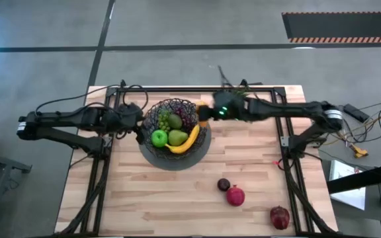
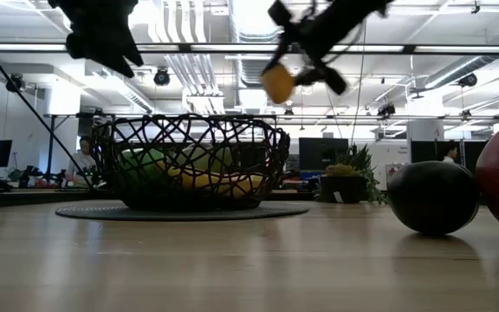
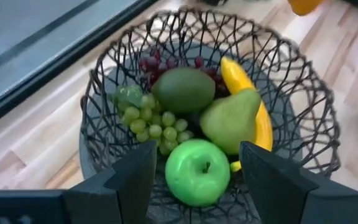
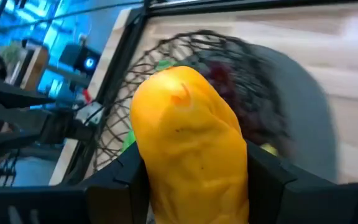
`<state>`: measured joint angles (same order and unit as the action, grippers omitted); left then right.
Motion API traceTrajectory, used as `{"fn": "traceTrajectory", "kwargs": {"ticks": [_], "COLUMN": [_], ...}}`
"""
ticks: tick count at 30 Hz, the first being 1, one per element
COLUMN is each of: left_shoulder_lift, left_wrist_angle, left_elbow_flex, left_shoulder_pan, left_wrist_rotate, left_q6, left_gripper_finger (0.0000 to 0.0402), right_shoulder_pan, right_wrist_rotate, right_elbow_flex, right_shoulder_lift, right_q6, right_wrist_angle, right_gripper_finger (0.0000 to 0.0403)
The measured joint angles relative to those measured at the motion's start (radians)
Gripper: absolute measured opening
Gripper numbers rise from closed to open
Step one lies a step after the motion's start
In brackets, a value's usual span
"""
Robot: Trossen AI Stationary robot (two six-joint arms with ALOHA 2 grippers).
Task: Build produce basket
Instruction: Put the mango into the basket, then put the plum into the basket
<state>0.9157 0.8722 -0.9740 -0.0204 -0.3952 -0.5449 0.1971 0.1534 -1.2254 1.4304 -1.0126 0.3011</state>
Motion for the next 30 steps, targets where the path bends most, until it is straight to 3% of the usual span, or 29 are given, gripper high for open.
{"fn": "traceTrajectory", "kwargs": {"ticks": [6,16,22,30], "left_shoulder_lift": [0.001,-0.008,-0.012,-0.012], "left_wrist_angle": [-0.026,-0.062,-0.063,-0.064], "left_elbow_flex": [0.027,0.019,0.019,0.019], "left_shoulder_pan": [0.0,0.0,0.0,0.0], "left_wrist_rotate": [0.029,0.05,0.073,0.081], "left_q6": [-0.001,0.0,0.001,0.001], "left_gripper_finger": [0.0215,0.0215,0.0215,0.0215], "right_shoulder_pan": [0.031,0.035,0.033,0.033], "right_wrist_rotate": [-0.057,-0.051,-0.049,0.011], "right_elbow_flex": [-0.281,-0.697,-0.852,-0.88], "right_shoulder_lift": [0.295,0.649,0.735,0.689], "right_q6": [0.06,0.11,0.203,0.269], "right_wrist_angle": [0.089,0.535,0.667,0.709], "right_gripper_finger": [0.017,0.019,0.023,0.0311]}}
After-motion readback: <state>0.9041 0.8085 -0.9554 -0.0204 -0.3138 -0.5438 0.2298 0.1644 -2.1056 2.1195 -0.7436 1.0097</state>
